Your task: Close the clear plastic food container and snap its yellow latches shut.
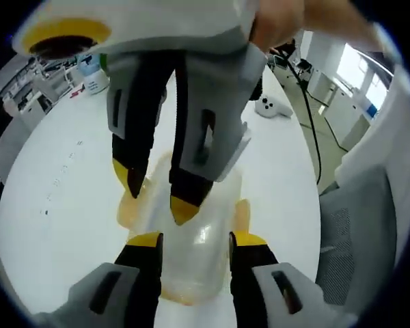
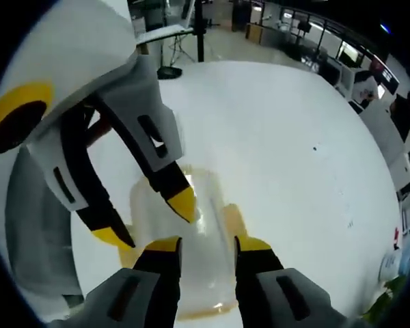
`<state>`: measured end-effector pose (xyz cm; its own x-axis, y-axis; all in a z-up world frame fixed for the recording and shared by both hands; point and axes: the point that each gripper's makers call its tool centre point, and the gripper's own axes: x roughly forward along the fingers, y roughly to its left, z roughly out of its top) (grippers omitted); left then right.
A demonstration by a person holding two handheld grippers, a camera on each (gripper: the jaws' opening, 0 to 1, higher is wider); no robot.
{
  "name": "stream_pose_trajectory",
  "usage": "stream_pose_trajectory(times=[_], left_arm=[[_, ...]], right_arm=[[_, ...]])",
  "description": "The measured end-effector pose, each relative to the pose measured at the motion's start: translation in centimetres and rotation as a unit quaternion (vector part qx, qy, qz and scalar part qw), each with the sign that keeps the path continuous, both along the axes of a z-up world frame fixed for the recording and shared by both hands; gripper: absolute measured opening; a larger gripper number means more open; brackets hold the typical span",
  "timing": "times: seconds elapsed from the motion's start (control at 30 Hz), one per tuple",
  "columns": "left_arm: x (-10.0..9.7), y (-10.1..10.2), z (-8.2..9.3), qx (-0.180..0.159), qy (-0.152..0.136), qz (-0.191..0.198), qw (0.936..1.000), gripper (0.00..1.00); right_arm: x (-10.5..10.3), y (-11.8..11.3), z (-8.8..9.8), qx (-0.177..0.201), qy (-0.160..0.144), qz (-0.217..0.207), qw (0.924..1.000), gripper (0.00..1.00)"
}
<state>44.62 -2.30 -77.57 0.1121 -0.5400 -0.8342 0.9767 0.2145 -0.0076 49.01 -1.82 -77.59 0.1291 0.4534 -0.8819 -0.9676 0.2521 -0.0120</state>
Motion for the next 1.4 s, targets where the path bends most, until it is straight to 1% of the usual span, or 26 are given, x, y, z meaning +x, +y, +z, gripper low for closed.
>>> stream_pose_trajectory(times=[0.47, 0.53, 0.87, 0.93, 1.2, 1.3, 1.4], left_arm=[[-0.8, -0.5, 0.0, -0.008, 0.003, 0.005, 0.9999, 0.39], [-0.8, -0.6, 0.0, -0.011, 0.000, 0.007, 0.9999, 0.39], [-1.2, -0.6, -0.3, -0.008, -0.004, 0.006, 0.9999, 0.40], [-1.2, -0.7, -0.2, -0.013, -0.005, 0.009, 0.9999, 0.40], [-1.4, -0.8, -0.6, -0.004, -0.025, -0.004, 0.9997, 0.41], [-1.5, -0.5, -0.9, 0.010, -0.034, -0.012, 0.9993, 0.42], [-1.8, -0.6, -1.0, 0.013, -0.042, -0.019, 0.9989, 0.44]], right_arm=[[0.5, 0.2, -0.3, 0.003, 0.001, 0.005, 1.0000, 0.30], [0.8, 0.3, -0.3, 0.004, -0.004, 0.005, 1.0000, 0.30], [1.2, 0.2, -0.7, 0.006, 0.006, 0.004, 1.0000, 0.33], [1.2, 0.2, -0.8, 0.005, 0.007, 0.006, 0.9999, 0.34], [1.3, 0.1, -1.1, 0.007, 0.019, 0.008, 0.9998, 0.36], [1.4, 0.1, -1.2, 0.009, 0.025, 0.008, 0.9996, 0.37], [1.4, 0.1, -1.3, 0.010, 0.037, 0.009, 0.9992, 0.36]])
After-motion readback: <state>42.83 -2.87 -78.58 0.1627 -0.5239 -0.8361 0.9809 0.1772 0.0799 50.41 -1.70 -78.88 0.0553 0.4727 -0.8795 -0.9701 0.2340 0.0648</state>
